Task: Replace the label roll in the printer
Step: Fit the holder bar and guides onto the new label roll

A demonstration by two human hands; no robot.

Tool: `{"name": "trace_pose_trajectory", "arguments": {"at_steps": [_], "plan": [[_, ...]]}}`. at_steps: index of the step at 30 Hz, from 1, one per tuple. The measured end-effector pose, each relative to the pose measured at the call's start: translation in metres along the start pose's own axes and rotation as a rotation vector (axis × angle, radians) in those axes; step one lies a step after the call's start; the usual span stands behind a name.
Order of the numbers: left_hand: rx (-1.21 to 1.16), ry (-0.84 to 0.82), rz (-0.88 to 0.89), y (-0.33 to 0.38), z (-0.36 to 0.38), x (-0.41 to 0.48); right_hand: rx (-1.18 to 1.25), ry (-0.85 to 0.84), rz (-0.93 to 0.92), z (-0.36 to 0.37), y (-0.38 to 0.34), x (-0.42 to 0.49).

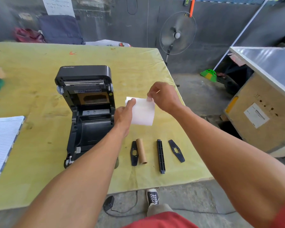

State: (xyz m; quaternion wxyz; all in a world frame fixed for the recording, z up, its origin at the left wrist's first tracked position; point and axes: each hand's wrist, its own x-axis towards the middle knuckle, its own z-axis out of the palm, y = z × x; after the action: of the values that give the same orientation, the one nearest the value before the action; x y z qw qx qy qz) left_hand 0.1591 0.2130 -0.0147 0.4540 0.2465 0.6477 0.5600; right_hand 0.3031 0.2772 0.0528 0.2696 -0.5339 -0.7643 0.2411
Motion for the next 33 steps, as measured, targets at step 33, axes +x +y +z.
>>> {"name": "trace_pose_trajectory", "arguments": {"at_steps": [33], "plan": [[-0.132, 0.086, -0.23, -0.033, 0.045, 0.081, -0.547, -0.373, 0.025, 0.081, 0.149, 0.01]]}}
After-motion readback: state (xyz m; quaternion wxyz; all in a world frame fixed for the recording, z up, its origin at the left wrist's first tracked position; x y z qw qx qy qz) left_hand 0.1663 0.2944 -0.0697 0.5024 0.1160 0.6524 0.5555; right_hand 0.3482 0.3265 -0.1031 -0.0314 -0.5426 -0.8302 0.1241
